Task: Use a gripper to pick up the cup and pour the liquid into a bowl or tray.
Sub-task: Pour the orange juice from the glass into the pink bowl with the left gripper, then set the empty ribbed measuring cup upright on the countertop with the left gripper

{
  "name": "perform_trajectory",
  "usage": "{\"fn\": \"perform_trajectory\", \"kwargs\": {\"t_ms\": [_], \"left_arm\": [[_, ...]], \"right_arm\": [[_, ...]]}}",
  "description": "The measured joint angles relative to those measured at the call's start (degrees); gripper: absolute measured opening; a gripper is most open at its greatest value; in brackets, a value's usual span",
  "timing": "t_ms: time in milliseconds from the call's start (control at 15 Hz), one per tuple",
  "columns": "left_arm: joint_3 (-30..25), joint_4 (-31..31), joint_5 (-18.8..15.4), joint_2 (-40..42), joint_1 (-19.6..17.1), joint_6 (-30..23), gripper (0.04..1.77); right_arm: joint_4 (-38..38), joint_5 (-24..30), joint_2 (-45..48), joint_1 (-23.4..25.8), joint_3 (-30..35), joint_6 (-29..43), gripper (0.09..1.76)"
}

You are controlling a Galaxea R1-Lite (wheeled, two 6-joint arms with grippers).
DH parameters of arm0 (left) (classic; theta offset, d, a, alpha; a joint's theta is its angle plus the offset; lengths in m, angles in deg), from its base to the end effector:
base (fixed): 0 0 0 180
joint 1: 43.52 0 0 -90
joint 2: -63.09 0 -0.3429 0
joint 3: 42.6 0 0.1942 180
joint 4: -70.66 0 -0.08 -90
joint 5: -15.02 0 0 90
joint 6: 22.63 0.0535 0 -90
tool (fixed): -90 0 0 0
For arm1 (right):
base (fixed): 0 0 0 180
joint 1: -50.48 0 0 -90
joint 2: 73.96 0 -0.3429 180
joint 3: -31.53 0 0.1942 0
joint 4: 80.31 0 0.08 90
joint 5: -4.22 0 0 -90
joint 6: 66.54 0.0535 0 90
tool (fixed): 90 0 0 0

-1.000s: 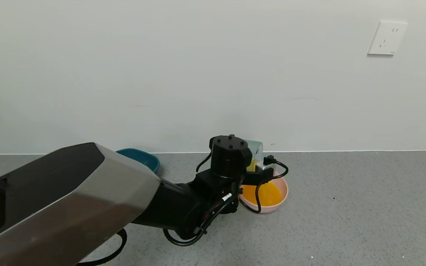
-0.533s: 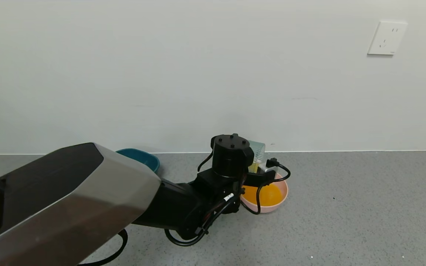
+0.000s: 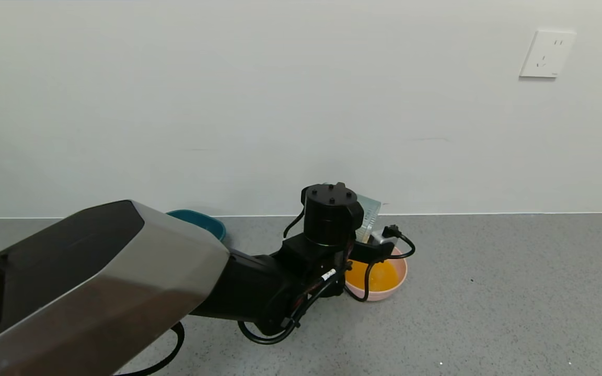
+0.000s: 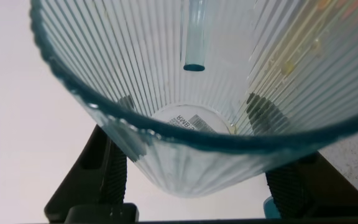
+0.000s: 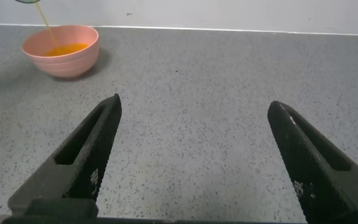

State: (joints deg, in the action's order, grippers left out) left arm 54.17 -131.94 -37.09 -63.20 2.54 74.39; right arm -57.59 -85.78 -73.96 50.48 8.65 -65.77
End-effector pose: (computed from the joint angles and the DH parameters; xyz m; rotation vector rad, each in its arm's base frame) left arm 0.3659 -0.3324 0.1660 1.7697 -0.0539 -0.1849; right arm -0.0305 0.0000 0.0759 0.0134 -0.0028 0.0000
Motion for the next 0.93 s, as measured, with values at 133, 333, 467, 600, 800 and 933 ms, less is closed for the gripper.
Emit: {"fn": "perform_trajectory", "kwargs": {"t_ms": [133, 333, 467, 600, 800, 933], "left_arm": [[0.09, -0.01, 0.01, -0.09, 0.17, 1.84, 1.25], [0.51, 0.0, 0.04, -0.17, 0.3, 2.97, 1.25], [0.79, -0.04, 0.09, -0.3, 0.44, 3.24, 1.25], [0.82, -0.04, 0.12, -0.46, 0.5, 3.25, 1.25], [0.83, -0.48, 0.15, -0.46, 0.38, 2.89, 1.25], [0.72, -2.07, 0.12, -0.22, 0.05, 2.45, 1.25]], "right_arm": [[0.0, -0.02, 0.0, 0.0, 0.0, 0.0, 1.71], [0.0, 0.0, 0.0, 0.0, 0.0, 0.0, 1.71], [0.0, 0.0, 0.0, 0.0, 0.0, 0.0, 1.71], [0.0, 0.0, 0.0, 0.0, 0.0, 0.02, 1.71], [0.0, 0.0, 0.0, 0.0, 0.0, 0.0, 1.71], [0.0, 0.0, 0.0, 0.0, 0.0, 0.0, 1.71]]}}
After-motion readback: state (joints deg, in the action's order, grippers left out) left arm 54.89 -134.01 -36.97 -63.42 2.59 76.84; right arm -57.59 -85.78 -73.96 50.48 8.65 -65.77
